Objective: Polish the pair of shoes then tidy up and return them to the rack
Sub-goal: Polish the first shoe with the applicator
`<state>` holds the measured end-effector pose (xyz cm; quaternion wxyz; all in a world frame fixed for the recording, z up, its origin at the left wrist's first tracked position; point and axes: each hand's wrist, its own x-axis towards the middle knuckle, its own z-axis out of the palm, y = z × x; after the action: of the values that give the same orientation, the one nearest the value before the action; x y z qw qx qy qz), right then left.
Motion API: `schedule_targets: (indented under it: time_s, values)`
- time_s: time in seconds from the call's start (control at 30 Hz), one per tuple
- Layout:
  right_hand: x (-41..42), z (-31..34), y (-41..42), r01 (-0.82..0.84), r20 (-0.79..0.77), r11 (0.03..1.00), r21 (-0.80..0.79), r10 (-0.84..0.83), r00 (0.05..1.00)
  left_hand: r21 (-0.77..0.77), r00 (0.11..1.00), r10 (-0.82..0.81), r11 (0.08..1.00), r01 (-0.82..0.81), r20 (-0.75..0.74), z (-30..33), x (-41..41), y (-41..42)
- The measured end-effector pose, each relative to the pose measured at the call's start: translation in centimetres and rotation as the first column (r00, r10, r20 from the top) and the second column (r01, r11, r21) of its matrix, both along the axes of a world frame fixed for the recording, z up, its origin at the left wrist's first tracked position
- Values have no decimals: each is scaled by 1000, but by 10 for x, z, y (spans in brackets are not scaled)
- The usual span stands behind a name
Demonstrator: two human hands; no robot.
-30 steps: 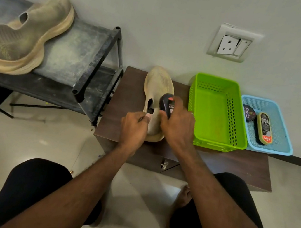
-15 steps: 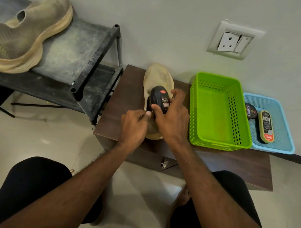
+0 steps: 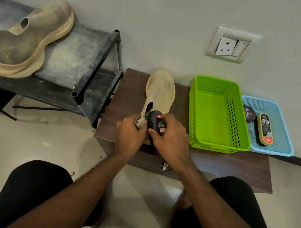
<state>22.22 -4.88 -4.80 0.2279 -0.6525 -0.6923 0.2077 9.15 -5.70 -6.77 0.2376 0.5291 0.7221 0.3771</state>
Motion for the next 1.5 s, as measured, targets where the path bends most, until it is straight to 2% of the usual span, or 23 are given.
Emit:
schedule_targets:
  time_s: [0.1,0.17,0.27,0.3,0.37,0.47,0.6,0.7,0.87,0.97,1.03,1.1,1.2,1.3,1.37,1.5]
  values:
    - [-8,-10,17,-27,113,996,89,17,993,23,1000,5,1000,-4,-27,-6,1,3]
    - [-6,-13,30,13,157,993,115,-31,987,55,997,23,998,-19,-68,-7,0,3]
    - [9,-7,43,184,21,978,93,-187,982,64,993,80,995,-75,-82,-4,-11,3]
    - [10,-2,41,190,-27,975,117,-189,982,56,993,91,995,-88,-69,-2,-17,5]
    - [2,6,25,84,-68,982,168,-74,995,46,995,90,995,-88,-44,1,-27,7]
    - [-16,6,-4,-90,5,991,102,90,996,37,996,60,998,-57,-65,0,-26,6]
    - [-15,-4,-2,-30,0,999,41,30,1000,-25,999,46,999,-45,12,-4,-15,1]
    - [-17,-10,9,-34,11,997,72,33,999,-46,999,31,998,-32,-13,-5,-15,3]
    - [-22,-15,44,22,194,992,121,-45,980,-66,996,16,998,-23,-93,0,-18,2]
    - [-3,-9,53,116,76,984,134,-127,989,-97,992,-60,994,49,-109,3,-40,7]
    - [2,-7,48,118,15,986,119,-120,993,-141,983,-137,983,120,-118,7,-59,12]
    - [0,-8,35,69,23,994,87,-72,997,-215,978,-181,964,154,-108,11,-72,13]
    - [0,-13,21,-2,66,997,80,-3,998,-260,983,-156,957,126,-97,17,-69,16]
    - [-1,-15,15,-73,114,991,109,60,992,-242,966,-131,967,75,-222,22,-52,27]
    - [-4,-16,14,-113,152,987,118,94,984,-219,924,-191,968,122,-330,22,-40,36]
    - [-3,-15,15,-87,91,993,77,80,993,-263,891,-248,952,153,-379,24,-32,52]
